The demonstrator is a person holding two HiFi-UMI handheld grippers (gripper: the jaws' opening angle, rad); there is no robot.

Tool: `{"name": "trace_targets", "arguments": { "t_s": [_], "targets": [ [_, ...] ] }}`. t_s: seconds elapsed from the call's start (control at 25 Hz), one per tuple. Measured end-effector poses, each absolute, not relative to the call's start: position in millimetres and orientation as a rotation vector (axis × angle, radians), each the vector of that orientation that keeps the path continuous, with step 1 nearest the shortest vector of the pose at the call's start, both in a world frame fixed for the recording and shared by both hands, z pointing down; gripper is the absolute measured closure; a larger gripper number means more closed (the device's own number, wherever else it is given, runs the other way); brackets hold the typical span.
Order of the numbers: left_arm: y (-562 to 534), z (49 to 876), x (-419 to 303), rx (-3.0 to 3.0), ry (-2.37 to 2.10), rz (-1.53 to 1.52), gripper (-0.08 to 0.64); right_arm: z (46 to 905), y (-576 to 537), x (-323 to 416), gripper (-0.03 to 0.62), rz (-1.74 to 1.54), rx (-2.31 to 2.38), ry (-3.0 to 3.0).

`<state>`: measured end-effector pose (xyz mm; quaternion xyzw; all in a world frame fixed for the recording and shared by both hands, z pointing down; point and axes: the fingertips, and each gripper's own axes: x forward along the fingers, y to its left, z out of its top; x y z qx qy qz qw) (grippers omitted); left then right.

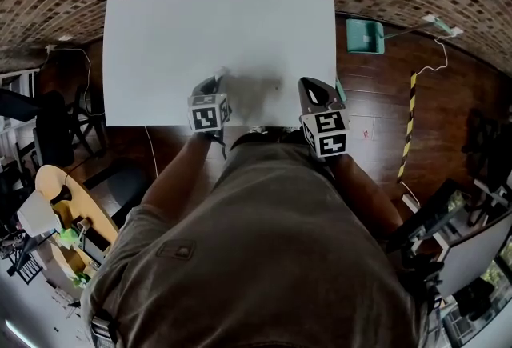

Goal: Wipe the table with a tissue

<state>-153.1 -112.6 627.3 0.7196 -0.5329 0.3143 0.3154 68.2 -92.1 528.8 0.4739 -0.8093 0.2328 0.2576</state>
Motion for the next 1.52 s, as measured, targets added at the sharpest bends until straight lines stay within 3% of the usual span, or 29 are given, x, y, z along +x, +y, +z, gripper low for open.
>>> {"name": "trace_targets", "arguments": {
  "t_s": [0.28,0.48,1.08,1.52],
  "targets": [
    [-120.8,631.6,-208.3,1.819,-1.485,0.806,0.537,527.6,-92.2,50.6,0.578,0.626,1.304,-2.179],
    [-123.7,626.9,-210.1,1.864,-1.456,0.810,0.537,525.5,-88.8,43.2,0.578,0.634,1.350,-2.146],
    [-102.0,609.6,-159.4,1.954,-1.446,0.764,0.537,523.3,-75.2,76.1,0.578,0.615,1.386,-2.155],
    [-64.2,588.0,-98.4,1.837,-1.607,0.734,0.537,531.5,-68.5,139.1,0.578,0.605,1.209,-2.269]
  ]
}}
